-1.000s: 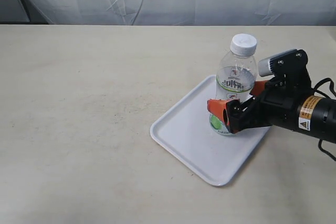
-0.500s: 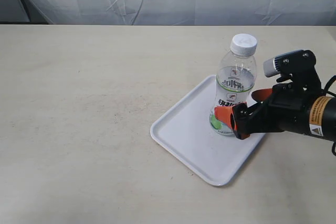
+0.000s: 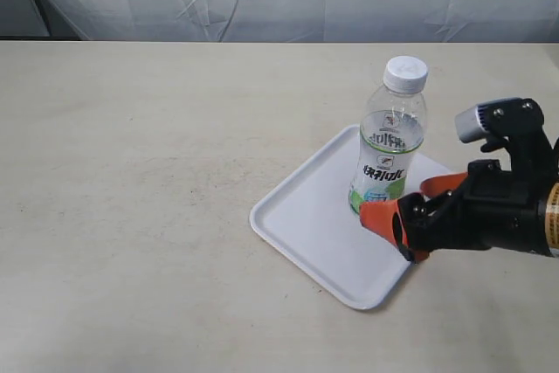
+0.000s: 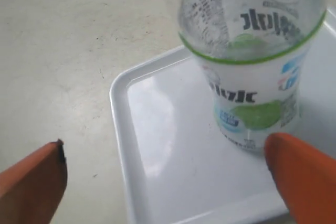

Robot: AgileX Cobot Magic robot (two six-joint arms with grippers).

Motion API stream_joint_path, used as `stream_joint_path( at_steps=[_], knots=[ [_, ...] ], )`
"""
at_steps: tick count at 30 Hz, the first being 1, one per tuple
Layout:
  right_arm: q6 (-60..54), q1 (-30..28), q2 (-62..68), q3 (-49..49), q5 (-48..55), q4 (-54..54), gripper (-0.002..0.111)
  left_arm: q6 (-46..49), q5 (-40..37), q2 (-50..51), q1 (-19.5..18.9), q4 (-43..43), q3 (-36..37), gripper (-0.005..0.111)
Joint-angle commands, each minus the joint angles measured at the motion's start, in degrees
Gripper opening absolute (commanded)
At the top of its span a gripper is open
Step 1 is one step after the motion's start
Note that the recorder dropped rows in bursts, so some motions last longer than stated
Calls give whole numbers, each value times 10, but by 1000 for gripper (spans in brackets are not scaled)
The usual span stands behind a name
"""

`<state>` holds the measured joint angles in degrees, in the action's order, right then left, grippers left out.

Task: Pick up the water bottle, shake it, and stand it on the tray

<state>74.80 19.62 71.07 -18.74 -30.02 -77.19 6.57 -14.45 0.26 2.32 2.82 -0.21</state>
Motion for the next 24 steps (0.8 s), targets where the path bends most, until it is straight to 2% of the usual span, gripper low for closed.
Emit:
stream_joint_path(
  at_steps=[1, 7, 15, 18, 24],
  knots=[
    [35, -1, -45, 38, -14, -10, 104, -1, 8, -3, 0, -1, 2, 0],
    [122, -1, -109, 76, -96, -44, 104, 0, 8, -3, 0, -1, 2, 0],
    [238, -1, -167, 78, -194, -63, 104, -1, 8, -3, 0, -1, 2, 0],
    [302, -1, -171, 78, -276, -79, 104, -1, 8, -3, 0, -1, 2, 0],
    [303, -1, -171, 78, -397, -84, 104, -1, 8, -3, 0, -1, 2, 0]
  ],
)
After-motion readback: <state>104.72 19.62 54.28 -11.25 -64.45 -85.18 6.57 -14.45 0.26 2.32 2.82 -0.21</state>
